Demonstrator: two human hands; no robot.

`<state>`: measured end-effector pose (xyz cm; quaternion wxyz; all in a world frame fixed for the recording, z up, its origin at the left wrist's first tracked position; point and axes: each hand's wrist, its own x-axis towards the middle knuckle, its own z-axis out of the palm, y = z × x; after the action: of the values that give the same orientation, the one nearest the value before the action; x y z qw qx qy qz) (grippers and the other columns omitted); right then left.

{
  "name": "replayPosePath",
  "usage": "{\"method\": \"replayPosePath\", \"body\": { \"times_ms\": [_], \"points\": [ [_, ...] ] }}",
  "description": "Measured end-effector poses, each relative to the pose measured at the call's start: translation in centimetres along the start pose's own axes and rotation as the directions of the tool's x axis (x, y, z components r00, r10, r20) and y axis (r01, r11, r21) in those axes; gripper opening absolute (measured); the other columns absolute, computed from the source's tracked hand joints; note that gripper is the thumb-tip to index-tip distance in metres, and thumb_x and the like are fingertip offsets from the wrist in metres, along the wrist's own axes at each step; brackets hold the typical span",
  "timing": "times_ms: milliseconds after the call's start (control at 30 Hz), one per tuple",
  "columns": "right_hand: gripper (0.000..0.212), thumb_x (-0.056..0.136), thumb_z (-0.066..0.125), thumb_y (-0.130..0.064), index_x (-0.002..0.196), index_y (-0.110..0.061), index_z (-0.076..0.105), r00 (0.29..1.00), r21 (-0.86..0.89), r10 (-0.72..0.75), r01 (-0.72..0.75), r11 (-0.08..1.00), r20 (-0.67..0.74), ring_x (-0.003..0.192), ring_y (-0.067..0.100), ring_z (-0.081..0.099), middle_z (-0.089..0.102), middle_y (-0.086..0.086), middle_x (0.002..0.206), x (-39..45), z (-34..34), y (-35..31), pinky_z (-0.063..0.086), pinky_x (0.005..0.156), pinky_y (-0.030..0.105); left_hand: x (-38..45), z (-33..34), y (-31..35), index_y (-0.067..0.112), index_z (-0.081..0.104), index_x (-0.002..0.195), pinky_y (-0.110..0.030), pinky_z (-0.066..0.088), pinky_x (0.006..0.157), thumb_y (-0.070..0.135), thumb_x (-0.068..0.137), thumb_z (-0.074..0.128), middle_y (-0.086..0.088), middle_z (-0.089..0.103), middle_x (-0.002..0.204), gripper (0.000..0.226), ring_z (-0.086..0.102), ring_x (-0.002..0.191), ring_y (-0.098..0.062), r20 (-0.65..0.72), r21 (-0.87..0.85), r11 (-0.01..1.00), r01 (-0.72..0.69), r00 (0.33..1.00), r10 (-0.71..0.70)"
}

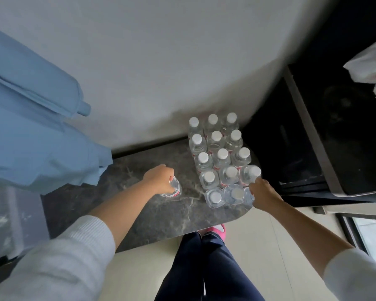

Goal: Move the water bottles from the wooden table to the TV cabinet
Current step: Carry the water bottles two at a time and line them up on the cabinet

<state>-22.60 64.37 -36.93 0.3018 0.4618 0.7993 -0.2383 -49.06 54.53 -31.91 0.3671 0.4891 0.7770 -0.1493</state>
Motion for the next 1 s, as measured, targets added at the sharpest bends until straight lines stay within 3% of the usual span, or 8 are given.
{"method": "replayPosePath", "body": {
  "times_ms": [133, 267, 400, 500, 633, 767, 867, 1000],
  "points": [
    [0.034, 0.088, 0.05, -0.005, 0.122, -0.005, 0.051, 1.0, 0.017, 0.004, -0.003, 1.0, -0.004, 0.126, 0.027, 0.042, 0.037, 0.014, 0.135, 0.2, 0.0, 0.0, 0.045, 0.094, 0.027, 0.9, -0.2, -0.1, 0.011, 0.059, 0.104, -0.028, 0.038, 0.073, 0.017, 0.081, 0.06, -0.004, 0.048, 0.105, 0.023, 0.051, 0.089, -0.022, -0.007, 0.012, 1.0, -0.006, 1.0, 0.006],
    [0.035, 0.089, 0.049, -0.005, 0.124, -0.006, 0.051, 0.999, 0.048, 0.036, -0.035, 0.998, -0.033, 0.125, 0.027, 0.041, 0.038, 0.014, 0.136, -0.1, 0.1, 0.1, 0.042, 0.1, 0.03, 1.8, -0.8, 0.0, 0.01, 0.059, 0.106, -0.026, 0.036, 0.071, 0.018, 0.081, 0.06, 0.002, 0.04, 0.097, 0.026, 0.045, 0.084, -0.018, -0.017, 0.026, 0.999, -0.024, 1.0, 0.025],
    [0.034, 0.094, 0.042, -0.01, 0.128, -0.007, 0.048, 0.997, -0.023, 0.031, -0.033, 0.999, -0.073, 0.126, 0.027, 0.04, 0.039, 0.012, 0.136, -1.0, -0.7, -0.6, 0.041, 0.1, 0.033, 2.6, -1.5, 0.2, 0.011, 0.059, 0.108, -0.026, 0.037, 0.071, 0.016, 0.08, 0.059, -0.001, 0.044, 0.101, 0.028, 0.054, 0.093, -0.023, -0.004, 0.031, 0.999, -0.022, 1.0, 0.022],
    [0.032, 0.093, 0.04, -0.008, 0.121, -0.005, 0.054, 0.987, -0.089, -0.071, 0.059, 0.994, -0.144, 0.122, 0.026, 0.045, 0.047, 0.011, 0.131, -1.1, -2.0, -2.2, 0.044, 0.094, 0.033, 3.5, -2.0, 0.2, 0.009, 0.058, 0.108, -0.029, 0.039, 0.072, 0.017, 0.081, 0.061, -0.005, 0.048, 0.106, 0.029, 0.049, 0.087, -0.02, -0.01, 0.022, 0.999, -0.025, 1.0, 0.025],
    [0.03, 0.092, 0.043, -0.01, 0.116, -0.001, 0.057, 0.947, 0.049, -0.162, 0.182, 0.982, -0.278, 0.125, 0.029, 0.043, 0.05, 0.015, 0.131, 0.8, -4.6, -4.7, 0.04, 0.098, 0.037, 4.8, -2.6, 0.1, 0.009, 0.059, 0.108, -0.033, 0.045, 0.079, 0.018, 0.081, 0.062, -0.007, 0.051, 0.116, 0.029, 0.055, 0.097, -0.025, -0.032, -0.001, 1.0, -0.016, 0.999, 0.016],
    [0.046, 0.096, 0.04, -0.023, 0.141, -0.014, 0.035, 0.952, 0.055, -0.173, 0.192, 0.98, -0.253, 0.146, 0.022, 0.013, 0.021, 0.006, 0.155, 3.8, -6.3, -7.1, 0.013, 0.119, 0.038, 6.2, -3.2, 0.1, 0.007, 0.059, 0.107, -0.032, 0.045, 0.081, 0.017, 0.081, 0.062, -0.011, 0.052, 0.12, 0.028, 0.057, 0.107, -0.028, -0.069, -0.036, 0.999, -0.007, 0.998, 0.005],
    [0.061, 0.097, 0.037, -0.037, 0.15, -0.024, 0.009, 0.97, -0.049, -0.18, 0.174, 0.984, -0.165, 0.148, 0.024, -0.011, -0.007, 0.0, 0.16, 6.1, -6.5, -8.0, -0.006, 0.12, 0.046, 7.6, -4.1, 0.1, 0.005, 0.06, 0.107, -0.032, 0.044, 0.082, 0.016, 0.082, 0.062, -0.013, 0.055, 0.12, 0.028, 0.056, 0.109, -0.03, -0.116, -0.09, 0.996, 0.021, 0.993, -0.032],
    [0.063, 0.098, 0.024, -0.047, 0.15, -0.026, -0.006, 0.973, -0.157, -0.202, 0.184, 0.97, -0.111, 0.146, 0.03, -0.019, -0.017, 0.002, 0.159, 8.0, -5.8, -8.7, -0.014, 0.116, 0.048, 10.0, -5.4, -0.1, 0.006, 0.061, 0.101, -0.028, 0.037, 0.072, 0.015, 0.082, 0.063, -0.013, 0.058, 0.11, 0.022, 0.057, 0.101, -0.031, -0.13, -0.116, 0.993, 0.008, 0.991, -0.023]
  ]
}}
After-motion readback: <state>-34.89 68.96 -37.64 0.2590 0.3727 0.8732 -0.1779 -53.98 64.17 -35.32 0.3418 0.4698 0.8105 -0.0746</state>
